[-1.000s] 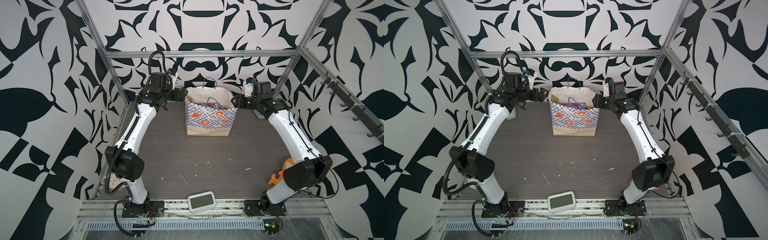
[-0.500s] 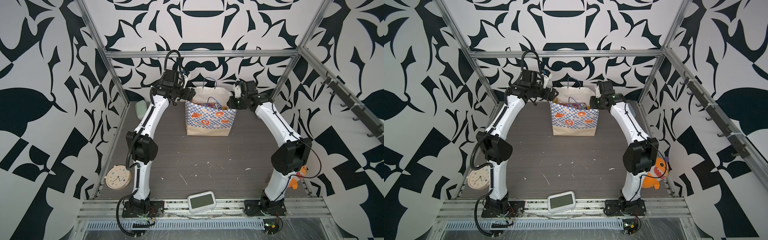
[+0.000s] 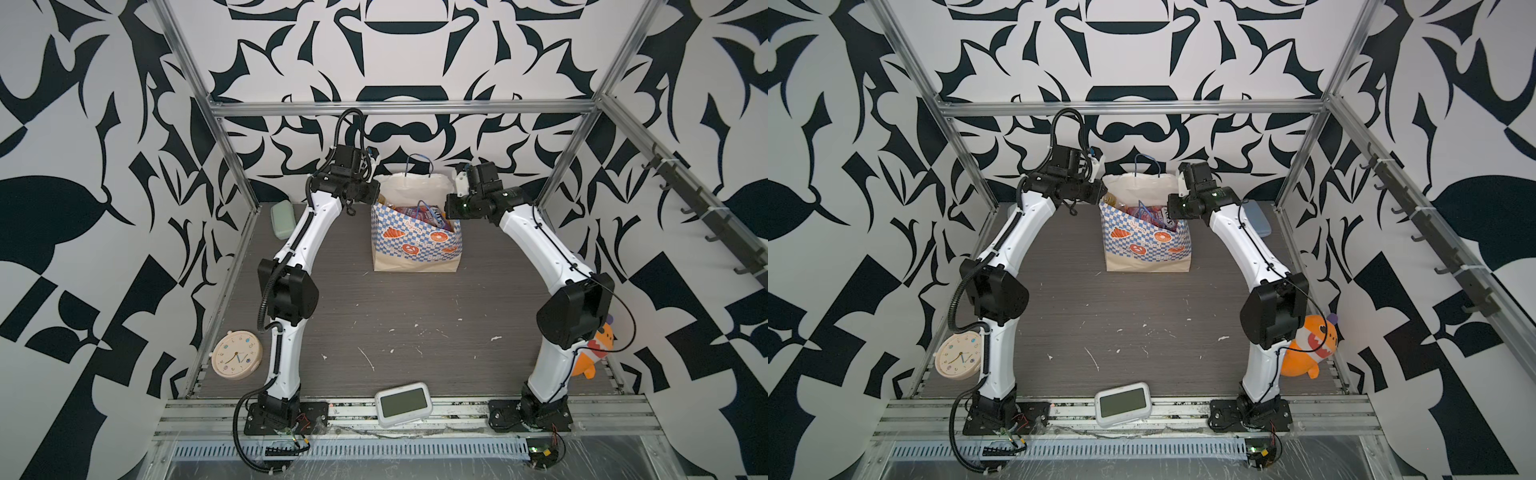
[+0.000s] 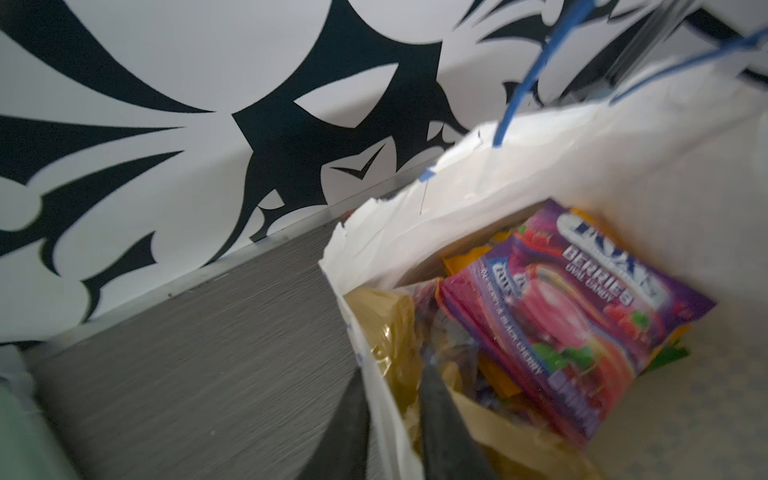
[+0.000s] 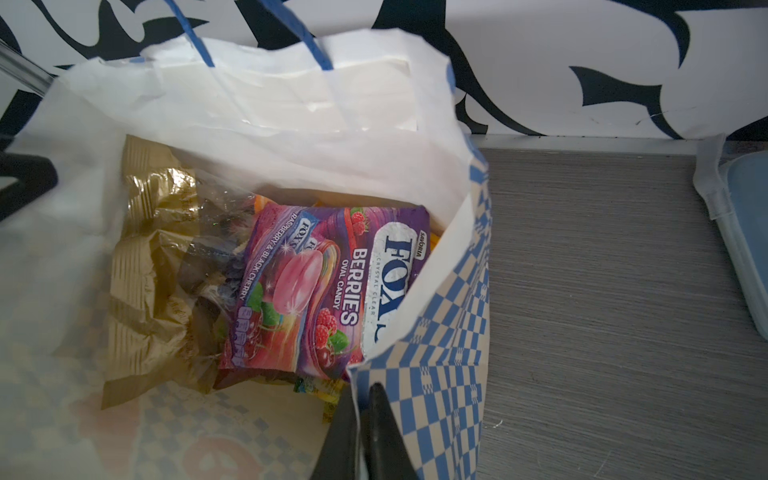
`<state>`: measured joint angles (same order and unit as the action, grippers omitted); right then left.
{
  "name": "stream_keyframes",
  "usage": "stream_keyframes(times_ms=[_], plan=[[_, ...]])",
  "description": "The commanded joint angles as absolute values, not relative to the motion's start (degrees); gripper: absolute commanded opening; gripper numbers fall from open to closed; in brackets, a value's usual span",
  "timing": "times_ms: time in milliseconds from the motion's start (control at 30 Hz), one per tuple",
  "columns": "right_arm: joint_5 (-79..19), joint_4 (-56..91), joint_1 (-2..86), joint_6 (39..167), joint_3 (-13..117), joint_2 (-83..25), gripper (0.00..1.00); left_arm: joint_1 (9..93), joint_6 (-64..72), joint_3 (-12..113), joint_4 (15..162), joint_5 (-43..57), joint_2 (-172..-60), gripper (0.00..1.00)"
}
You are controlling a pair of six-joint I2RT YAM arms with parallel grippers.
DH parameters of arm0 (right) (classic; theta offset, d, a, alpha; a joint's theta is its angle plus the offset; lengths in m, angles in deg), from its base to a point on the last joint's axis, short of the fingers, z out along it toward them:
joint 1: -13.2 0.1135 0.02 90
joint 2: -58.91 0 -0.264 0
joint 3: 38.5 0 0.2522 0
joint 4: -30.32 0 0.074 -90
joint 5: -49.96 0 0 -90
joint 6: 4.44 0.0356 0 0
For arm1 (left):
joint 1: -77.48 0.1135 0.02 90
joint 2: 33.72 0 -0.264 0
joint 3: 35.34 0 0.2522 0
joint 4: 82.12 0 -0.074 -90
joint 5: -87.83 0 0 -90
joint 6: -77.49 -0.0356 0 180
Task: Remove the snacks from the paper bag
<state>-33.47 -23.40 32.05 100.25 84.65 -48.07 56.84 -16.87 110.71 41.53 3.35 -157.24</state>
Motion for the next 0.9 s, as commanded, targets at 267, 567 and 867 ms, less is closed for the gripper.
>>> stream_keyframes(times_ms=[267, 567, 867], plan=[[-34.6, -17.3, 33.6, 102.8, 75.2, -36.8, 0.08, 54.2, -9.1, 95.7, 42.8, 1.9, -142.5, 0.0], [-35.8, -15.0, 33.7, 101.0, 69.4, -33.7, 0.0, 47.7, -4.9, 76.0, 51.7, -4.7, -128.0, 0.0], [-31.6, -12.8, 33.7, 100.3, 72.5, -37.6, 0.0, 43.6, -0.9, 64.0, 58.9, -8.4, -115.4, 0.0]])
